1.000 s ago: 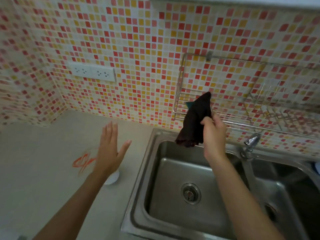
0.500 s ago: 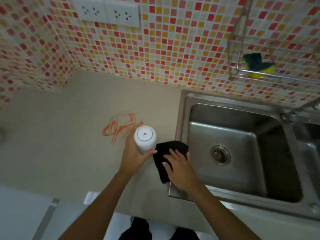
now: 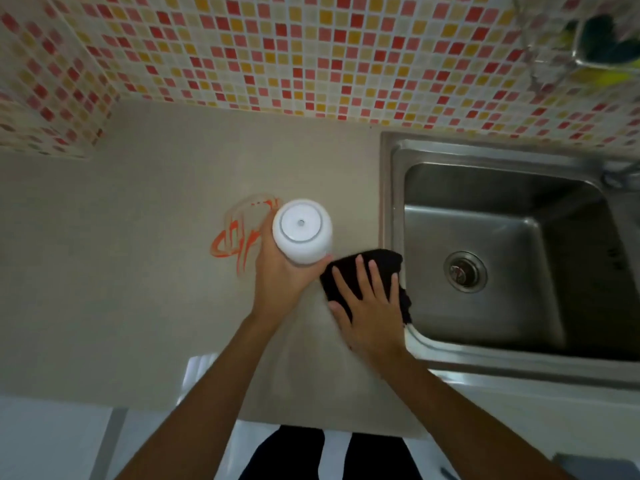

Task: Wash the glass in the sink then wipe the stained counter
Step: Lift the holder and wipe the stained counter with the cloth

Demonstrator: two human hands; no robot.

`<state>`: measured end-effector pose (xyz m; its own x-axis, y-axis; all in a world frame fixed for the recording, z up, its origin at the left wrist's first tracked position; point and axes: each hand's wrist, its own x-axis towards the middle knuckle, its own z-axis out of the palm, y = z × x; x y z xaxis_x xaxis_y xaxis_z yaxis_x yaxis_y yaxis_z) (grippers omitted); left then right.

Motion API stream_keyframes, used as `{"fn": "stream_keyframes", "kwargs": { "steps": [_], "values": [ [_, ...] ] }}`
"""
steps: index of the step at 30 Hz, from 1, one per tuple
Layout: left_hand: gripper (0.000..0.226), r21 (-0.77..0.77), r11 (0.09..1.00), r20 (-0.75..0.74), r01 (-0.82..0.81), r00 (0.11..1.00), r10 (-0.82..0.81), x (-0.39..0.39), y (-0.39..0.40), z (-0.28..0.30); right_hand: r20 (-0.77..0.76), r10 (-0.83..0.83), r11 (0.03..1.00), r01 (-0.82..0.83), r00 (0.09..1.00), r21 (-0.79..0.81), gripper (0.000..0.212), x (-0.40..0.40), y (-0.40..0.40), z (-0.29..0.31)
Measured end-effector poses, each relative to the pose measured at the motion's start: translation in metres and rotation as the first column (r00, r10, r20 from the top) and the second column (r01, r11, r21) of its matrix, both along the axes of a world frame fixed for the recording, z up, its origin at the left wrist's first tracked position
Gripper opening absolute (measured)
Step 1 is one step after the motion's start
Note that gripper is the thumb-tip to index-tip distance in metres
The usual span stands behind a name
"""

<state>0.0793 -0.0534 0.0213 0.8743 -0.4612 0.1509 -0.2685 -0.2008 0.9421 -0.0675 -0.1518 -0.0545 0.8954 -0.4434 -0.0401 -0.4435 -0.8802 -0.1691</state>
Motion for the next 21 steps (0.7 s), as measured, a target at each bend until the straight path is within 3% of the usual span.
{"fn": "stream_keyframes", "kwargs": {
  "steps": [3, 6, 8, 12, 15, 17, 21],
  "values": [
    [0.097, -0.045, 0.991, 0.040, -0.123, 0.991, 0.125, 0.041, 0.022, 0.027, 0.027, 0.198, 0.979, -0.199, 0.980, 0.047, 0.056, -0.009, 0.064, 0.000],
    [0.099, -0.004, 0.974, 0.069, -0.228, 0.971, 0.227, 0.080, 0.048, 0.038, 0.062, 0.355, 0.931, -0.358, 0.933, 0.068, 0.054, 0.044, 0.090, -0.003],
    [0.099, 0.032, 0.957, 0.105, -0.287, 0.954, 0.282, 0.098, 0.064, 0.035, 0.082, 0.333, 0.940, -0.338, 0.939, 0.049, 0.052, 0.110, 0.075, -0.008],
    [0.100, 0.038, 0.935, 0.095, -0.352, 0.933, 0.347, 0.116, 0.092, 0.022, -0.022, 0.067, 0.998, -0.067, 0.998, 0.015, 0.055, 0.212, 0.003, -0.007],
    [0.100, 0.032, 0.929, 0.068, -0.370, 0.928, 0.367, 0.123, 0.108, 0.015, -0.026, -0.012, 1.000, 0.012, 1.000, 0.007, 0.055, 0.192, -0.017, -0.008],
    [0.100, 0.031, 0.925, 0.053, -0.380, 0.924, 0.378, 0.127, 0.115, 0.012, 0.034, -0.006, 1.000, 0.006, 0.999, -0.010, 0.054, 0.142, 0.012, -0.006],
    [0.099, 0.054, 0.917, 0.042, -0.394, 0.919, 0.392, 0.139, 0.120, 0.011, 0.050, 0.217, 0.976, -0.218, 0.975, 0.026, 0.058, 0.073, 0.116, -0.002]
  ]
}}
